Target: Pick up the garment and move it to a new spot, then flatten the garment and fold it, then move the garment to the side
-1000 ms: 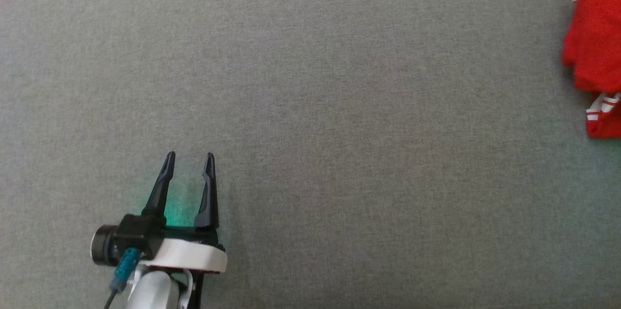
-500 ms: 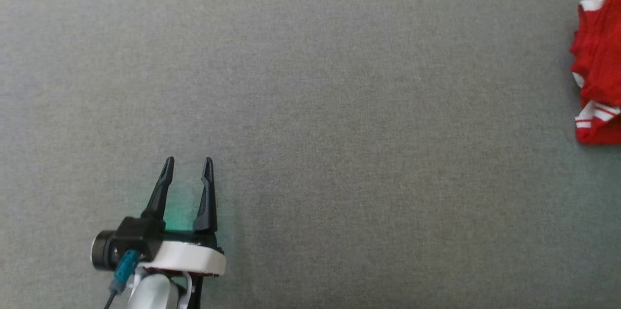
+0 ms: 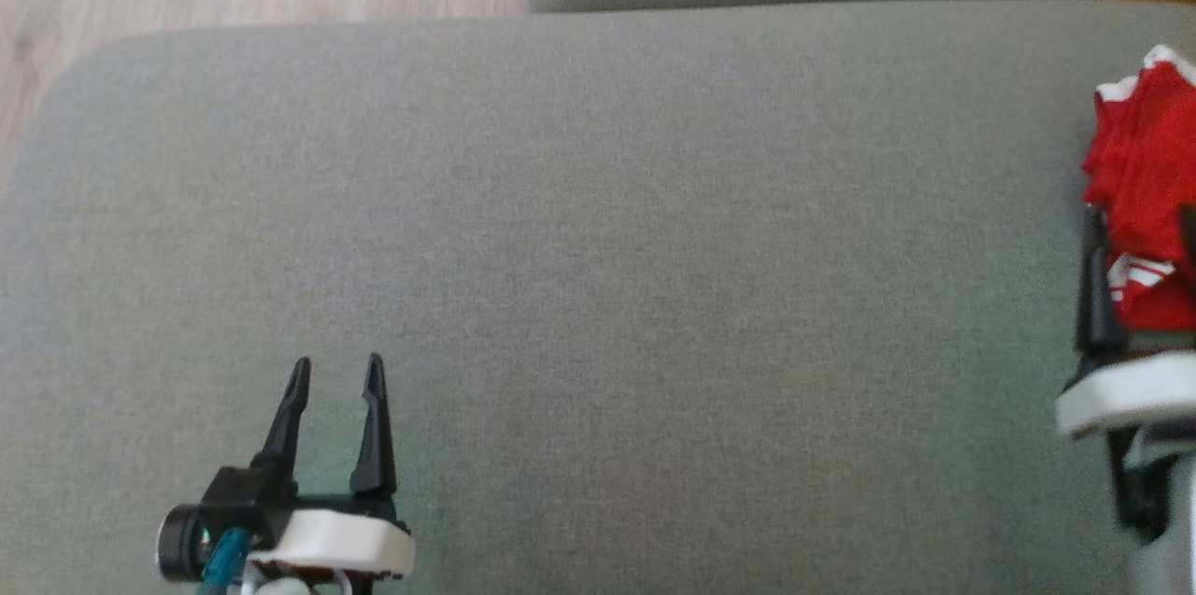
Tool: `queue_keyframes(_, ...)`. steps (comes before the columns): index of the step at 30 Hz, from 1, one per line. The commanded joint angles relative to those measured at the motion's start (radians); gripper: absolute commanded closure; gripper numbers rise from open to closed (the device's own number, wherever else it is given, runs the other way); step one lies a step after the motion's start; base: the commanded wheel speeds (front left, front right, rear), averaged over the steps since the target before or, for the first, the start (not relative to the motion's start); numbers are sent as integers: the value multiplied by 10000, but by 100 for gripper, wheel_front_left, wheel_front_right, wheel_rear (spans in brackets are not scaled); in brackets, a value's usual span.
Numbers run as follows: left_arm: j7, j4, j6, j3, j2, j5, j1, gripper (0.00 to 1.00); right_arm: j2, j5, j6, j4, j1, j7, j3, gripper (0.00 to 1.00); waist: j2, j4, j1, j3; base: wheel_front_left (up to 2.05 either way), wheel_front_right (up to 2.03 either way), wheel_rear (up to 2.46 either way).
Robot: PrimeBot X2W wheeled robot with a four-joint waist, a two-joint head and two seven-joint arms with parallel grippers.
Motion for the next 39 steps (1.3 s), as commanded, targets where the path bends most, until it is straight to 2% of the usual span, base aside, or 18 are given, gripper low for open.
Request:
queue_keyframes(1, -55, -219, 36, 486, 43, 153, -89, 0, 109, 40, -9, -437, 174, -494, 380, 0, -1, 41, 1, -288, 0, 0, 0)
queue_keyframes(8, -55, 43, 295, 574, 63, 567, 128, 0, 819, -134, -9, -32, 1372, -1490, 1286, 0, -1, 93, 1, -754, 0, 0, 0)
queue_keyframes(14, -55, 94, 451, 642, 59, 720, 350, 0, 1043, -333, -9, 457, 1850, -1690, 1956, 0, -1, 207, 1, -956, 0, 0, 0)
queue_keyframes(19, -55, 215, 485, 599, 55, 768, 429, 0, 1085, -134, -9, 356, 1896, -1702, 2316, 0, -1, 289, 1, -1039, 0, 0, 0)
queue_keyframes(34, -55, 302, 770, 408, 41, 620, 477, 0, 1091, -8, -9, 349, 1829, -1705, 2316, 0, -1, 504, 1, -1098, 0, 0, 0)
queue_keyframes(35, 0, 585, 717, 153, 13, 643, 700, 100, 1143, -36, 0, 664, 2146, -1571, 2126, 100, -1, 505, 1, -1099, 0, 0, 0)
queue_keyframes(39, 67, 1132, 701, 193, 4, 518, 780, 100, 1146, 104, 0, 1310, 2214, -1502, 2134, 100, -1, 495, 1, -1101, 0, 0, 0)
